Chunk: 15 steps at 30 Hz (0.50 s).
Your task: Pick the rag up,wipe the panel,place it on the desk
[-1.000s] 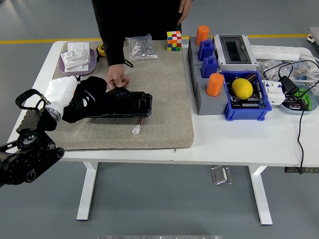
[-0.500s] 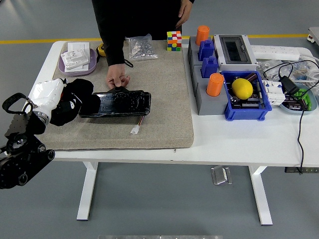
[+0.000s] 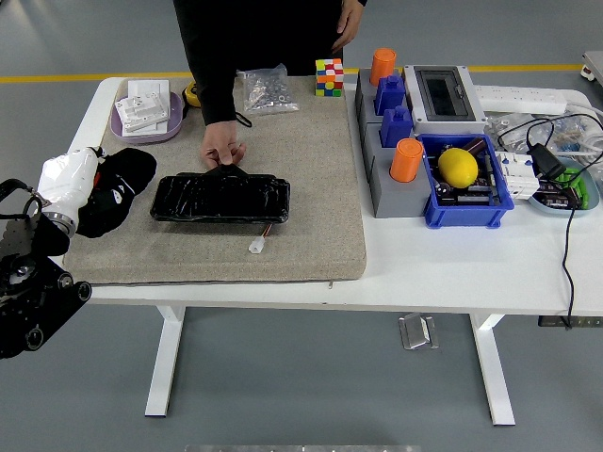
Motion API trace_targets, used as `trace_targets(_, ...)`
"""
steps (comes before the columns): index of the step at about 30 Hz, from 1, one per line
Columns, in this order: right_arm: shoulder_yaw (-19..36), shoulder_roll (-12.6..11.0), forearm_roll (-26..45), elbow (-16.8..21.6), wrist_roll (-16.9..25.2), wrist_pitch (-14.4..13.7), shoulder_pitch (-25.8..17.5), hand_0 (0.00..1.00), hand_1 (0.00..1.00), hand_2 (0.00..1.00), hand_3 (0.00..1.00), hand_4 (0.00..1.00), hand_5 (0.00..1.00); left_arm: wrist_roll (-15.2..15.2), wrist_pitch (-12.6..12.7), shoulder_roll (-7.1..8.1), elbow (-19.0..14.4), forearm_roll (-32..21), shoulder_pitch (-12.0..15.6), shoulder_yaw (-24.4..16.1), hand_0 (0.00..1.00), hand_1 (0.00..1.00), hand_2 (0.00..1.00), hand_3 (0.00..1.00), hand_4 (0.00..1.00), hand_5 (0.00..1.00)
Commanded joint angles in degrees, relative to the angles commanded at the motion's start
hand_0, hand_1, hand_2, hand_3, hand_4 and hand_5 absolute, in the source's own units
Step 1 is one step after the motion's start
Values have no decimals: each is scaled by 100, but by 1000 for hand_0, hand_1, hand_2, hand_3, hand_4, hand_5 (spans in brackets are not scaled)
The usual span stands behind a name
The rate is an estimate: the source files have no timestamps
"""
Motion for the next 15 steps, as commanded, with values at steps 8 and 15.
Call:
trace_targets(8, -40, -16, 31, 0, -10, 0, 20, 726, 663, 696, 586, 944, 584, -319, 156, -158, 348, -355, 15, -51, 296, 336, 526, 483, 458, 2)
trace_targets(15, -76, -17, 83, 0, 9, 0, 44, 727, 664, 696, 587, 943, 584, -465, 29, -170, 499, -759, -10, -47, 360, 519, 612, 534, 512, 5)
